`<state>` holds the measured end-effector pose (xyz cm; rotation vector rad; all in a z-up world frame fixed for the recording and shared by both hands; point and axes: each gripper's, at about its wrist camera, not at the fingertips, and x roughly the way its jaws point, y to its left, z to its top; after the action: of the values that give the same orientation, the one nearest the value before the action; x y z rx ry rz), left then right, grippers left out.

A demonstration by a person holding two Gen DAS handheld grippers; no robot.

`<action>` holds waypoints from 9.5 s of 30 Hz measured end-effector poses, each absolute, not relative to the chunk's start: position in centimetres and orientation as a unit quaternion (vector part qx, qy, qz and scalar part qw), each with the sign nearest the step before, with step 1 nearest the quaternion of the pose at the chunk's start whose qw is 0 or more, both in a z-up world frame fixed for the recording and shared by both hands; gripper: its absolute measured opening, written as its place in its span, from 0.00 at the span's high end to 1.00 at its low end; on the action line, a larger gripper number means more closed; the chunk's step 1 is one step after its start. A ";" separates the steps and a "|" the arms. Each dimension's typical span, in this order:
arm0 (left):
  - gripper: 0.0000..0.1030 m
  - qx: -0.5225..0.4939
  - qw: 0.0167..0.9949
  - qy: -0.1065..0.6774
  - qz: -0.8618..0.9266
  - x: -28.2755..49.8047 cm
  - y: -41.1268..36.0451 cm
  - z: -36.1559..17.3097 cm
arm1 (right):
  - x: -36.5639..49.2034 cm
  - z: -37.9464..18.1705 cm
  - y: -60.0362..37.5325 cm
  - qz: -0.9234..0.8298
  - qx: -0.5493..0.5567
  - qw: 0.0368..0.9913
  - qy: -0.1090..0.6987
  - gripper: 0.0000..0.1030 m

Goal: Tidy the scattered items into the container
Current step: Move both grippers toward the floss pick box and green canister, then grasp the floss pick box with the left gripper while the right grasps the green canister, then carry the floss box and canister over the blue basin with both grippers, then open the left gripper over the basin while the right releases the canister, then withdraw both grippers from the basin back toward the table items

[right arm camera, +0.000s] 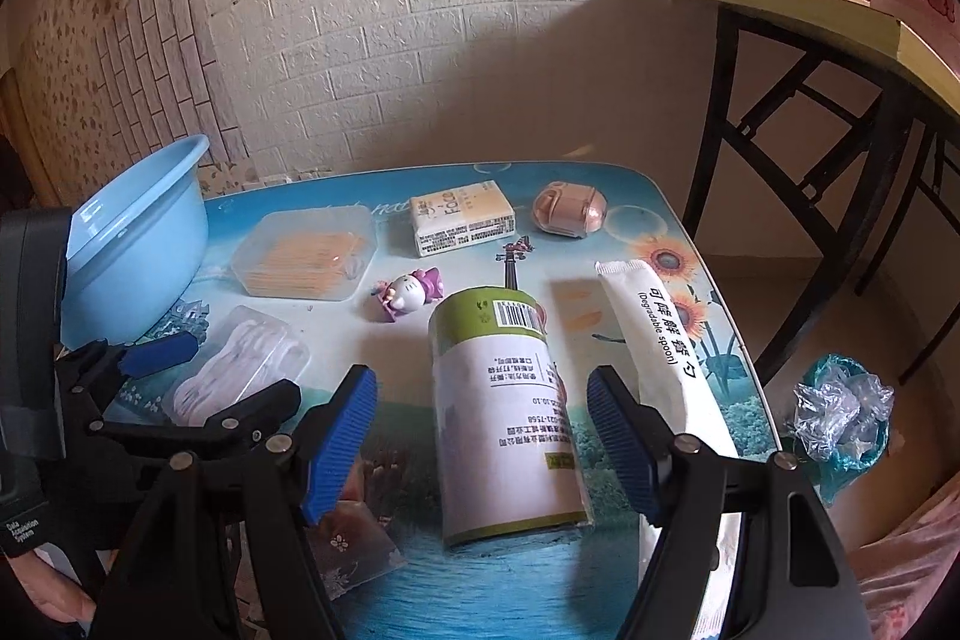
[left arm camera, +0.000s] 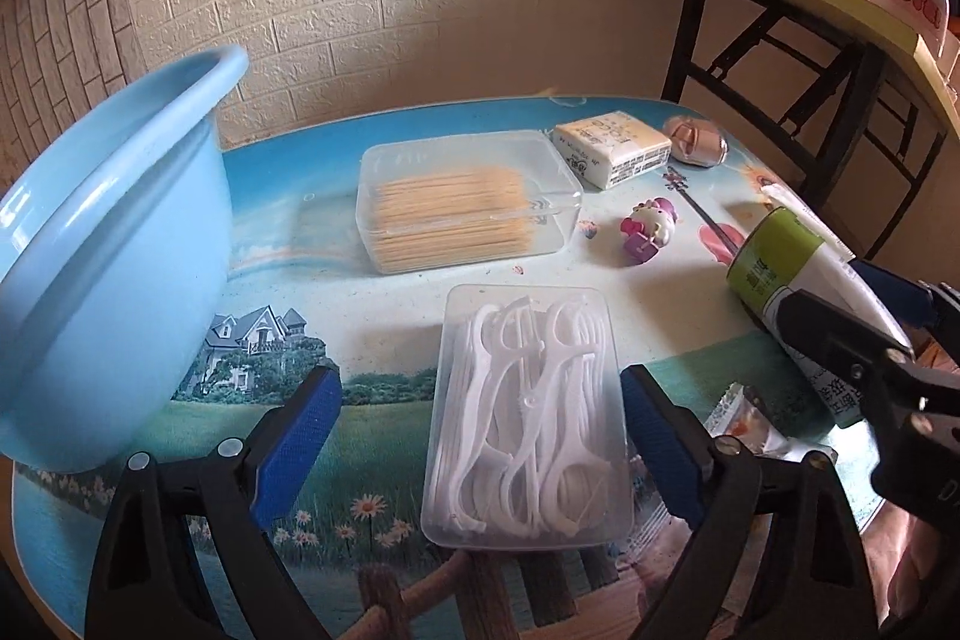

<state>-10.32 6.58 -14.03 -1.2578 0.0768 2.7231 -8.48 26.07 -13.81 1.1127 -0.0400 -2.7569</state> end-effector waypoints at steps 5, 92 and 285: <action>0.29 -0.399 0.064 0.018 0.915 -10.2 6.4 -14.1 | -8.8 -14.6 25.9 -0.923 0.374 0.089 -0.014 0.37; 0.48 -0.125 -0.003 -0.041 0.991 0.3 -10.8 6.1 | -2.8 4.4 11.8 -0.965 0.183 0.187 0.031 0.56; 0.00 -0.318 0.012 -0.059 0.946 -2.2 -2.6 3.7 | -2.2 2.6 24.8 -0.949 0.293 0.102 -0.048 0.00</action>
<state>-2.18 -2.55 3.71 -0.9902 -0.1833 2.9503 -2.23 24.75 2.62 0.8659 -0.1404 -2.8023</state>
